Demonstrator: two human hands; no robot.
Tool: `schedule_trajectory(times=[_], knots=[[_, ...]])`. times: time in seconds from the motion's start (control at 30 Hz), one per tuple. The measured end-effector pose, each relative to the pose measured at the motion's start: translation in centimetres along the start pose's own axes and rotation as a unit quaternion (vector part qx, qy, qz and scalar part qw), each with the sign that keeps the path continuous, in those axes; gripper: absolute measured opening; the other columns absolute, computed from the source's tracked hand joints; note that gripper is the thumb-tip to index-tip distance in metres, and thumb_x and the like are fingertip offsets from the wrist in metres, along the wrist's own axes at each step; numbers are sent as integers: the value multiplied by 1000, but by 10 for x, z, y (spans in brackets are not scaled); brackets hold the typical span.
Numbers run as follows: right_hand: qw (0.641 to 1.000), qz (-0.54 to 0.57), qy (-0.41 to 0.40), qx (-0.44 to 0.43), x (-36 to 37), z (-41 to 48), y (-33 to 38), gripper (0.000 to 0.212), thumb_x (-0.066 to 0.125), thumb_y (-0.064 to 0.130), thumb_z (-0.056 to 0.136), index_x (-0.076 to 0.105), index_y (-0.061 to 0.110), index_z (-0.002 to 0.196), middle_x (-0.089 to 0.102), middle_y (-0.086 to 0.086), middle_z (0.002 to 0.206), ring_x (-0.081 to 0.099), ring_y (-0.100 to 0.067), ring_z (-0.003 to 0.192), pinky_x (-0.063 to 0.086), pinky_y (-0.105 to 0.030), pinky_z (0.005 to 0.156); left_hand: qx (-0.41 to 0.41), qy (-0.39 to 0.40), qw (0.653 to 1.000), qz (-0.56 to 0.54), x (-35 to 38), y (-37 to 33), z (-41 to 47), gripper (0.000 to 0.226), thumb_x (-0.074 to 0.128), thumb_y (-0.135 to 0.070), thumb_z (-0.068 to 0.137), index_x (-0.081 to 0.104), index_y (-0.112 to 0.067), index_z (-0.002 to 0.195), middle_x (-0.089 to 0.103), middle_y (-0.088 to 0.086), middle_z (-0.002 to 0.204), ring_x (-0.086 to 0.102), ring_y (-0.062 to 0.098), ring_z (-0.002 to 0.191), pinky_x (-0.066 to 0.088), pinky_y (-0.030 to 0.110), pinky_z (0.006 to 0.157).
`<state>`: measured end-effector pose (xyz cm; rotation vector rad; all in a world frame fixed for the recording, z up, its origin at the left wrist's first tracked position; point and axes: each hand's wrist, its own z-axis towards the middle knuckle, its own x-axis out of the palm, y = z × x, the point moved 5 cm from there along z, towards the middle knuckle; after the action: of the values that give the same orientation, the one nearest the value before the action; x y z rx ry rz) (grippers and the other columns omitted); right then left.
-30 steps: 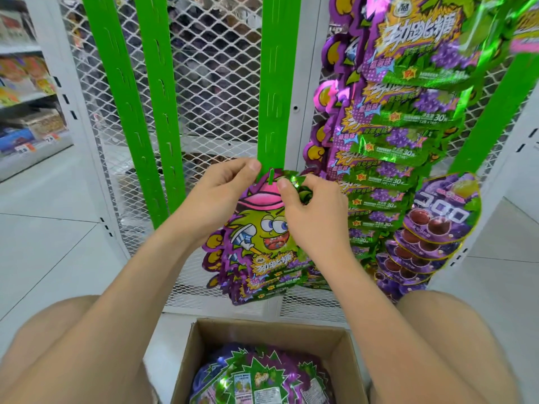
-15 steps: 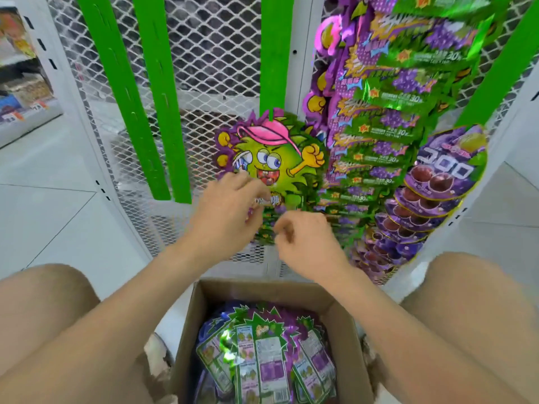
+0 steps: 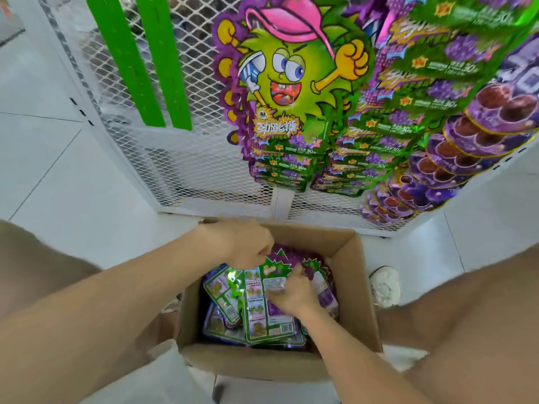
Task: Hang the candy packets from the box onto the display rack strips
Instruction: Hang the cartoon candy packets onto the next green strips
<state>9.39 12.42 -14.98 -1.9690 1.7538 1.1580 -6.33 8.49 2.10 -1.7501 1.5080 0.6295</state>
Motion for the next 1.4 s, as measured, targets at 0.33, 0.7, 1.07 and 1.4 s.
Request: schedule_trajectory(times=[0.33,0.7,1.07,1.4], knots=[[981,172,-71,-56,-33,11,18,75,91,42,71,55,15,131,69,-6,121,66,-29,115,56,-38,93,-106,7,991,-80,12,19,3,26,44,-19,109,65,-5,103,68,14,101,54,26,76,48,43,70],[899,-94,-199,-378,-119,-109,100,35,57,34,99,49,20,130,61,-2,116,63,-28,106,53,-41,80,-221,-201,714,-634,-26,12,-28,20,64,-23,101,63,-3,100,69,16,81,72,33,68,66,57,77],[874,57,-346,-336,-233,-144,119,30,61,24,89,65,23,119,61,4,114,58,-16,106,52,-38,94,-111,-282,913,-274,-92,18,-58,24,59,-8,100,69,-26,88,68,3,88,60,23,77,40,32,65],[865,95,-321,-373,-314,-169,165,26,65,34,94,76,23,114,75,1,113,62,-24,112,50,-39,102,-2,-572,779,-256,-154,0,-124,18,57,-7,105,68,-21,108,66,-12,85,58,5,79,41,24,67]])
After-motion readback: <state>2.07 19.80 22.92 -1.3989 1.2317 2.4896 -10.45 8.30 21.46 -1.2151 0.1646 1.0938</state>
